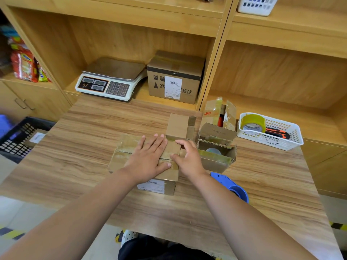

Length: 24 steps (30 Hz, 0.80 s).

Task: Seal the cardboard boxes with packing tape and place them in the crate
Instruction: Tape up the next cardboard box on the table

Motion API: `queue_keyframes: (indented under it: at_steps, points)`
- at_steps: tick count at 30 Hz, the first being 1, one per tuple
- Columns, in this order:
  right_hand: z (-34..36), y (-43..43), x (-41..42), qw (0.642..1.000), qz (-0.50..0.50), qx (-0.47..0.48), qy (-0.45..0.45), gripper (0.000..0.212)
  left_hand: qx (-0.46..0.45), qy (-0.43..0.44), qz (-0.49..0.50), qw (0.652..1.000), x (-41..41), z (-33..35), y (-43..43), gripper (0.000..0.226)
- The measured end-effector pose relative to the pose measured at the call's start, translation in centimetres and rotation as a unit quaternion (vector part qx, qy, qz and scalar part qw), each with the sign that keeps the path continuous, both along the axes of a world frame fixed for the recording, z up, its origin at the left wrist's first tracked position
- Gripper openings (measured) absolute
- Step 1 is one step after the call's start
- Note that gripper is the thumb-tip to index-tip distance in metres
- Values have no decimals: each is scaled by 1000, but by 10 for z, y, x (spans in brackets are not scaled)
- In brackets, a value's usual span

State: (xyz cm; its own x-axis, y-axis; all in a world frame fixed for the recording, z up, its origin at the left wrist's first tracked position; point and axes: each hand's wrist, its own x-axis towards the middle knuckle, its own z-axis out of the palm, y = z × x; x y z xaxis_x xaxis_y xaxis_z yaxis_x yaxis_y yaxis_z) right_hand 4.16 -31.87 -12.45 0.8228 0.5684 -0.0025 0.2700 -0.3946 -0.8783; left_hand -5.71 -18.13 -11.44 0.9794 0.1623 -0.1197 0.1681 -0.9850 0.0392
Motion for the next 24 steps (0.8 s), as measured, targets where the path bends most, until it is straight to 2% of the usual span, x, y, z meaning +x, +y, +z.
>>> queue_keyframes:
  at_steps: [4,6,8,12,16,20,24]
  points:
    - [0,7,2,1000,-29,5,-10,27,0,-4,-5,1000,0,-1,1,88]
    - [0,9,2,999,-31,-5,-27,25,-12,-10,-3,1000,1,-1,2,89]
    - [0,8,0,999,-17,-18,-32,29,-26,-18,1,999,2,0,5,92]
    - [4,0,-2,1000,15,-20,15,44,-49,-44,10,998,8,2,15,92]
    - [10,-5,-1,996,51,-29,72,62,-35,-57,-31,997,15,6,29,75]
    - [13,-10,1,988,82,-60,119,85,-65,-70,-55,994,18,8,36,58]
    - [12,-7,-2,991,40,-46,116,78,-84,-72,-30,993,13,9,49,61]
